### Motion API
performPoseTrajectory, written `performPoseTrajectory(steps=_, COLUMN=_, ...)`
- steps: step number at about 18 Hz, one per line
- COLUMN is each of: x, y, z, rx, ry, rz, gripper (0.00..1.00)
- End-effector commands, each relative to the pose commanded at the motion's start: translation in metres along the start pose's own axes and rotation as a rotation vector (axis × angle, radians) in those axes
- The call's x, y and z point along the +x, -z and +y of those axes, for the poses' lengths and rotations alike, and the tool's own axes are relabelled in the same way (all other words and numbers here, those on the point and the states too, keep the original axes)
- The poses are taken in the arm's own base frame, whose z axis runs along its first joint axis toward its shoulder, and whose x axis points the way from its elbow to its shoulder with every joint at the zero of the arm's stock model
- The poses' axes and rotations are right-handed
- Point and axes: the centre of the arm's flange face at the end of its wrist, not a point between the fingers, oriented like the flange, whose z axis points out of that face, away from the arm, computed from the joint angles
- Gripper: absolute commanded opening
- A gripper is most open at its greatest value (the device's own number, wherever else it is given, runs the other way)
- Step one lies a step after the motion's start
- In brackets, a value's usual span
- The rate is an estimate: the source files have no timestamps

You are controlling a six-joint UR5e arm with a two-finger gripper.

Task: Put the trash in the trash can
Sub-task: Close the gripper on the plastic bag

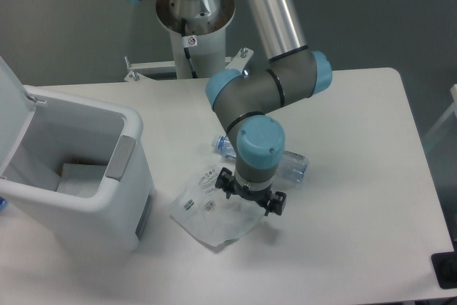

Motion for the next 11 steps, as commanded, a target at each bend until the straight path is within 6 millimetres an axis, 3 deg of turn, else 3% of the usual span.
performPoseTrajectory(steps=6, x=0.026, y=-0.015, z=-0.016, rx=-0.022, ry=-0.045, rz=0.017, gripper=1.00)
performPoseTrajectory(steps=11, x=0.033, y=-0.028, z=-0.019, rx=-0.039, ry=-0.057, rz=0.031, gripper=0.97)
